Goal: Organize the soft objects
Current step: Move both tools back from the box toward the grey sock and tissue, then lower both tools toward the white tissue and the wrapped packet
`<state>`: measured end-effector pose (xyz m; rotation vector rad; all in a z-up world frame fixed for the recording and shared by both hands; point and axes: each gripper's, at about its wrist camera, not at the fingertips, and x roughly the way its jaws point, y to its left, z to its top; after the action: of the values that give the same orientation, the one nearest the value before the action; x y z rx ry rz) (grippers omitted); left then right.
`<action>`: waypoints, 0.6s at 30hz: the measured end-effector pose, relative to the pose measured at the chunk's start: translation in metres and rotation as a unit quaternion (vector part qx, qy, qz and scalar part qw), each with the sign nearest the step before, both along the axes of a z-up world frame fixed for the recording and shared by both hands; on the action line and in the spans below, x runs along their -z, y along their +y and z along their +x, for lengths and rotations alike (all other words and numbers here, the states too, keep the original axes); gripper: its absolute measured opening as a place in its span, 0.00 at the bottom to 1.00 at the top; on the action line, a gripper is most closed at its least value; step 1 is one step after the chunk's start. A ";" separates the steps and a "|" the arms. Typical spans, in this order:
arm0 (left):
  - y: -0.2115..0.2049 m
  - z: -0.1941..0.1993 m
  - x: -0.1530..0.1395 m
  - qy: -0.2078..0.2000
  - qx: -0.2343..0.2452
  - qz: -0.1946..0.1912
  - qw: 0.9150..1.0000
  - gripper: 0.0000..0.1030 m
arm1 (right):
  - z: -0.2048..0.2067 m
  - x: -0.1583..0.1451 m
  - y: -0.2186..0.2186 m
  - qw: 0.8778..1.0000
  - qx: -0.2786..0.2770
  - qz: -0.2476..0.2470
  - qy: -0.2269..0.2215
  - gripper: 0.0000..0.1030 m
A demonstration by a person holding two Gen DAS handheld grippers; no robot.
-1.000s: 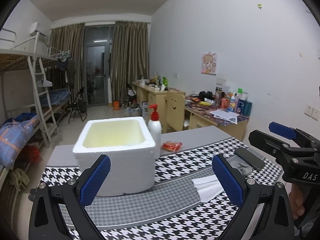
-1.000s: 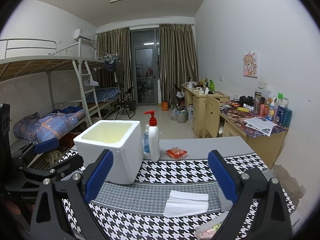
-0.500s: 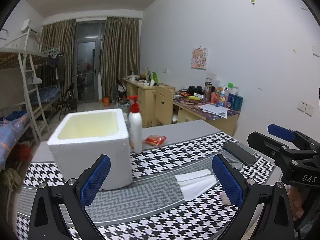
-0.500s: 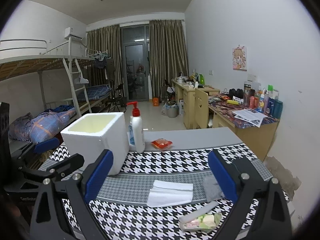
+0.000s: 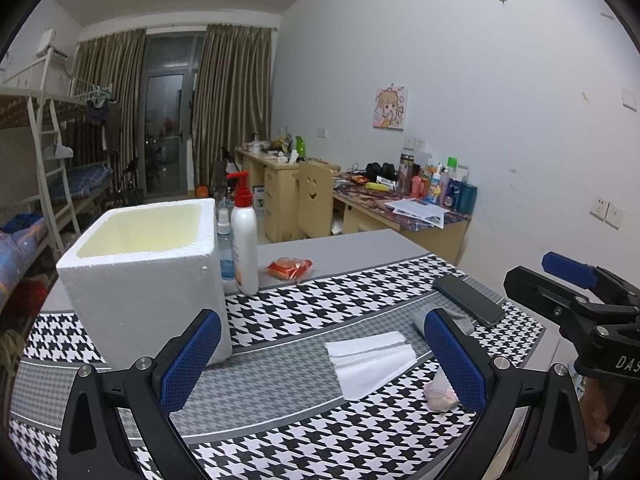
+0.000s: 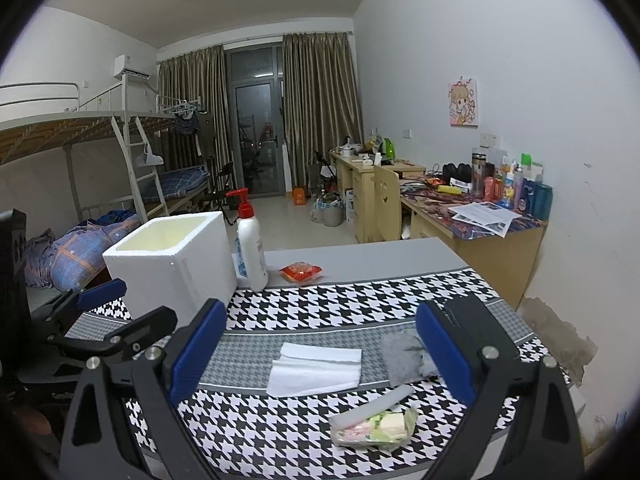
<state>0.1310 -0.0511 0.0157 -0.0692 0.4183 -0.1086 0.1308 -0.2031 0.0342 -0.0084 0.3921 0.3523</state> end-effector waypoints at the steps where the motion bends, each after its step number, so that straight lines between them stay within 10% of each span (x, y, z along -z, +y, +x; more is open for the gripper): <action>1: -0.002 0.001 0.002 0.000 -0.001 0.001 1.000 0.99 | 0.000 0.001 -0.002 1.000 0.001 -0.001 0.000 0.95; 18: -0.016 0.020 0.026 0.011 0.002 0.027 1.000 0.99 | 0.006 0.028 -0.024 0.999 0.027 0.003 0.027 0.95</action>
<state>0.1509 -0.0673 -0.0101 -0.0163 0.4429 -0.1012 0.1371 -0.2273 0.0067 0.0179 0.4436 0.3006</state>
